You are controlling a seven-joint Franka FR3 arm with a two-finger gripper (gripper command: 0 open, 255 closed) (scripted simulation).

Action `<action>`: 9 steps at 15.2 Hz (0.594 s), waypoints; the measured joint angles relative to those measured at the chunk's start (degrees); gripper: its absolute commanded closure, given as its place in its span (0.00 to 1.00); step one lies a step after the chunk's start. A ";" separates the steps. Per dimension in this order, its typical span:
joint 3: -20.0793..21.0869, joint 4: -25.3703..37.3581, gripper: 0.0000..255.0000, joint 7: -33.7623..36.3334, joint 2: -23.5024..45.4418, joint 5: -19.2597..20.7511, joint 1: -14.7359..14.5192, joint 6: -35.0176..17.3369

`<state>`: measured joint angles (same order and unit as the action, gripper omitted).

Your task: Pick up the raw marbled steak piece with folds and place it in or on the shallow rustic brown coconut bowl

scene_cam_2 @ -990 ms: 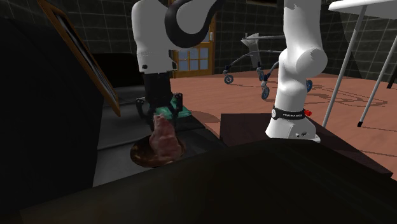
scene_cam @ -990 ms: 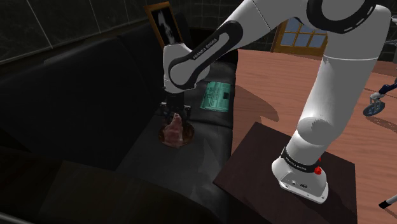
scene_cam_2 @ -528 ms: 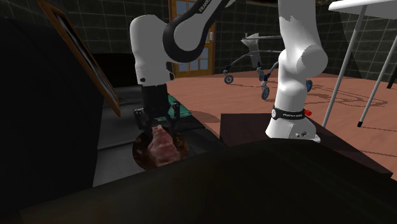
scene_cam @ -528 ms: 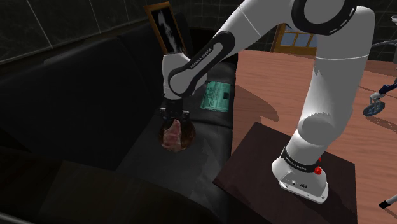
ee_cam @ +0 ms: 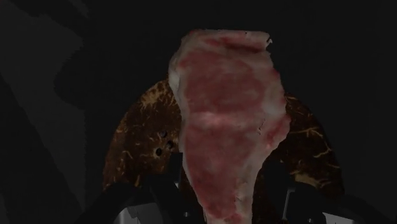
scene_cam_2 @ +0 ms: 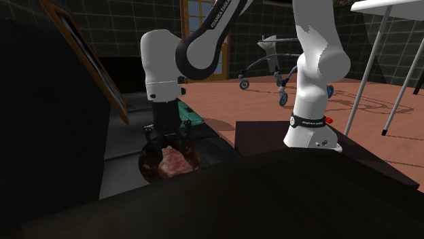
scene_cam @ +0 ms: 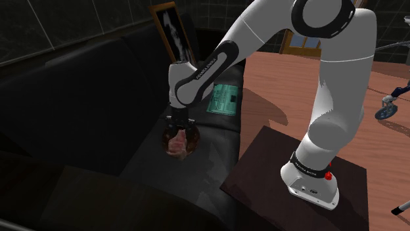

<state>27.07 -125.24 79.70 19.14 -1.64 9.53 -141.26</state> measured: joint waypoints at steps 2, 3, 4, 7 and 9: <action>-0.04 0.03 1.00 0.07 0.06 0.07 -0.05 -0.11; -0.05 -0.08 1.00 0.09 0.08 0.08 -0.06 -0.21; -0.08 -0.02 1.00 0.02 0.12 0.09 -0.01 -0.13; -0.06 -0.14 0.00 -0.13 0.32 0.03 0.03 -0.04; -0.01 -0.24 0.00 -0.17 0.46 -0.03 0.00 0.06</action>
<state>27.06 -125.49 79.53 19.61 -1.68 9.53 -141.20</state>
